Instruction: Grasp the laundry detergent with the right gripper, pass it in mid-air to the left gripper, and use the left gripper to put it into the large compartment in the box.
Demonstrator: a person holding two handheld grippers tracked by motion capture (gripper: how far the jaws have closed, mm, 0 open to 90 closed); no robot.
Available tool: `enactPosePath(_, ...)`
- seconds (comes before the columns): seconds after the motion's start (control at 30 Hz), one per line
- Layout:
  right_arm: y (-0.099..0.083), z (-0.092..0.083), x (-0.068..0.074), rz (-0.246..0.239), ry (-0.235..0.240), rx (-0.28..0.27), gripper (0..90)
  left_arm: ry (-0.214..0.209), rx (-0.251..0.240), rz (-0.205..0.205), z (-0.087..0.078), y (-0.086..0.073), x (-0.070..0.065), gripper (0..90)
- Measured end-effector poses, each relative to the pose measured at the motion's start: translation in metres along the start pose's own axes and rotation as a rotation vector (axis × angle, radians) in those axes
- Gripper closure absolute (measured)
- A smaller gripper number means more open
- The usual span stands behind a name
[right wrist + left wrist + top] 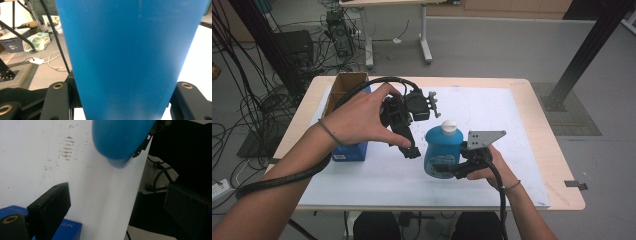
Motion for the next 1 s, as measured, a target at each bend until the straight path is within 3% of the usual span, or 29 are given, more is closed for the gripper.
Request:
enactPosePath(0.6, 0.014, 0.008, 0.004, -0.068, 0.065, 0.016, 41.9, 0.001, 0.062, 0.074, 0.000, 0.024, -0.006, 7.1)
enactPosePath(1.0, 0.022, 0.014, 0.005, -0.086, 0.091, 0.034, 41.9, -0.003, 0.088, 0.103, 0.004, 0.036, -0.009, 7.3)
Point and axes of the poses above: each handheld gripper's, and its own axes: z roughly forward along the jaws, y roughly out of its top, x roughly to its left, the point moved 9 cm from there along z, roughly forward along the jaws, and after that the axes turned 15 degrees about x, right-handed, at the moved point
